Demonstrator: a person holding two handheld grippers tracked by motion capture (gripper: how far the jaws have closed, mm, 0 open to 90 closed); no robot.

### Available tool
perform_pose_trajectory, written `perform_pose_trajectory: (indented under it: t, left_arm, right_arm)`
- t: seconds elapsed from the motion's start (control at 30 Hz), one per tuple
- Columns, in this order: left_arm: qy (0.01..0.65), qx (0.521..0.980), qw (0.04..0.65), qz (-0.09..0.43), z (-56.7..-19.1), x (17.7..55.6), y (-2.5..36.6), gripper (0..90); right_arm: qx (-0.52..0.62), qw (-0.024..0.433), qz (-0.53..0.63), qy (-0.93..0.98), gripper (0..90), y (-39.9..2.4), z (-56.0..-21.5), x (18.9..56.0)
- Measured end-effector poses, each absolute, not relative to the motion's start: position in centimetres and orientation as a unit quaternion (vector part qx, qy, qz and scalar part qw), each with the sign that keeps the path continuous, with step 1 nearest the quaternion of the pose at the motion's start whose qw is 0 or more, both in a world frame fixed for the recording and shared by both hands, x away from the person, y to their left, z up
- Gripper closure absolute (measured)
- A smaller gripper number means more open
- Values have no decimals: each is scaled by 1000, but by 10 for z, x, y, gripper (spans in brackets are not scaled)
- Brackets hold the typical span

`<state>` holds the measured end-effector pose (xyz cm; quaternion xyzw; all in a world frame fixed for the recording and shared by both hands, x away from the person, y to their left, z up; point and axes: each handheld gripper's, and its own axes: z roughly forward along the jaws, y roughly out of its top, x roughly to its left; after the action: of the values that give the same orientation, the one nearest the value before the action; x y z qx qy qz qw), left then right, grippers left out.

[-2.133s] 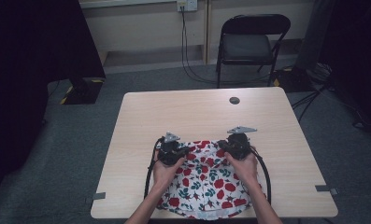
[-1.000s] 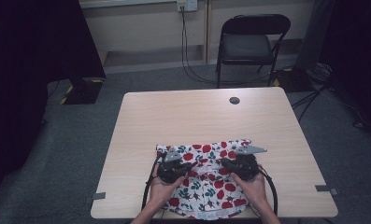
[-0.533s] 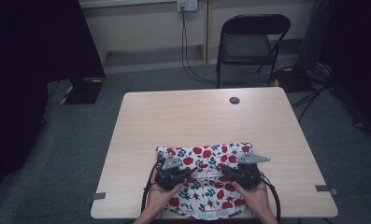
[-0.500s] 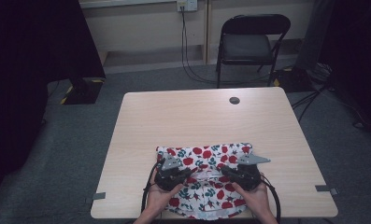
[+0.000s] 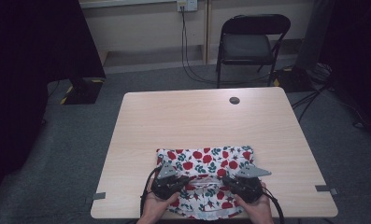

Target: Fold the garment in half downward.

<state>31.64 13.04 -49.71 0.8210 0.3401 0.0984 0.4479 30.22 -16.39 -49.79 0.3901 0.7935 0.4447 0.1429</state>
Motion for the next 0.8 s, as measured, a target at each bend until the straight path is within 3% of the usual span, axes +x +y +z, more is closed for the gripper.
perform_pose_trajectory:
  t: [0.27, 0.33, 0.6, 0.8]
  left_arm:
    - [337, 825, 444, 93, -502, 303, 132, 814]
    - [343, 821, 447, 91, -501, 302, 134, 745]
    - [348, 777, 521, 71, -489, 301, 146, 607]
    - [383, 781, 485, 87, -498, 311, 142, 589]
  right_arm:
    - [380, 144, 439, 802, 835, -166, -499, 291]
    - [378, 144, 445, 799, 784, -166, -497, 288]
    - [373, 123, 494, 776, 671, -171, -484, 288]
    - [385, 123, 489, 773, 670, -169, -487, 291]
